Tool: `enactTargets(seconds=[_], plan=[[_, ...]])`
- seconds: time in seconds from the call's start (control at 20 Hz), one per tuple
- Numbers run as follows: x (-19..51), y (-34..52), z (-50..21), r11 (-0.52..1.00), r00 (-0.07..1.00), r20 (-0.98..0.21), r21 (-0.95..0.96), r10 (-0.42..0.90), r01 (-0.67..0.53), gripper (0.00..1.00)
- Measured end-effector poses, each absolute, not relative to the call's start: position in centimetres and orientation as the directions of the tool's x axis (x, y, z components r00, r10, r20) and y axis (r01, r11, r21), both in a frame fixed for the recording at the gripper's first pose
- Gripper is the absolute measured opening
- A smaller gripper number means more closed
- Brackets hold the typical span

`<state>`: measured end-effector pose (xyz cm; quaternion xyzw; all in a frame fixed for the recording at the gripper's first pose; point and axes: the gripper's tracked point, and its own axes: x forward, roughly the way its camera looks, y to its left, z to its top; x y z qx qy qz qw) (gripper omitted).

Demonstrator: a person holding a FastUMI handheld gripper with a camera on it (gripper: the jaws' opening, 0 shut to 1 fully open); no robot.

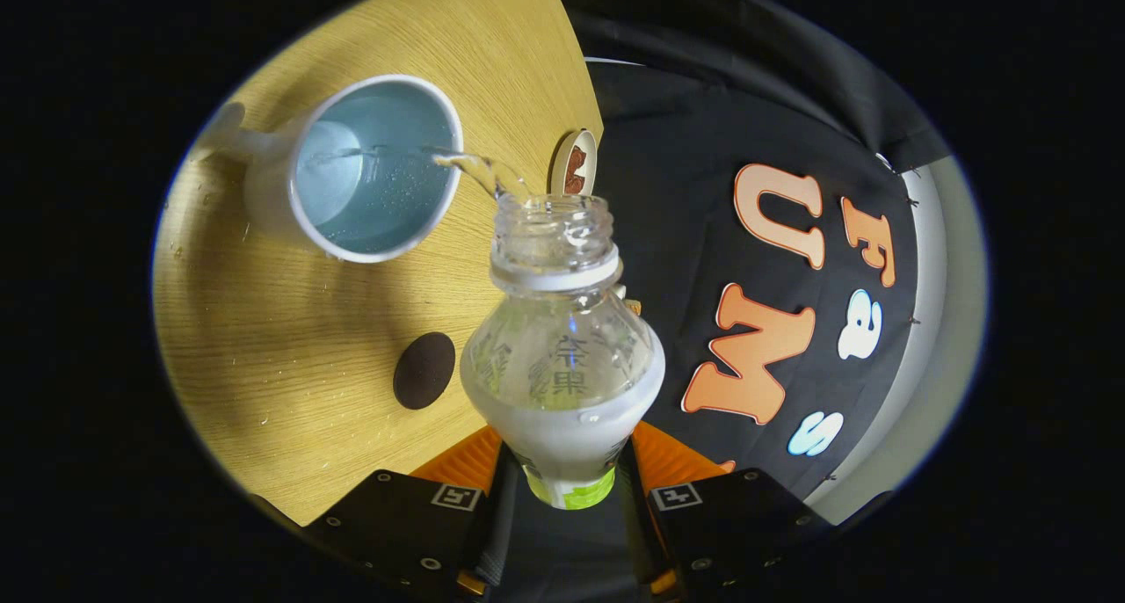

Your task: Take the bottle from table, then pour the juice into the cup, finally place the bottle on the coaster

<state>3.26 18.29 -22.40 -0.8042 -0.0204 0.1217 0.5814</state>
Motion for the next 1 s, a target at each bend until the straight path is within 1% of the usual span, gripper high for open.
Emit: enactTargets(seconds=[0.55, 1.0], plan=[[3.48, 18.02, -22.42, -0.355, 0.967, -0.183, -0.928, 0.179, -0.110, 0.55], [3.61, 18.43, -21.69, -0.400, 0.962, -0.177, -0.913, 0.206, -0.082, 0.55]])
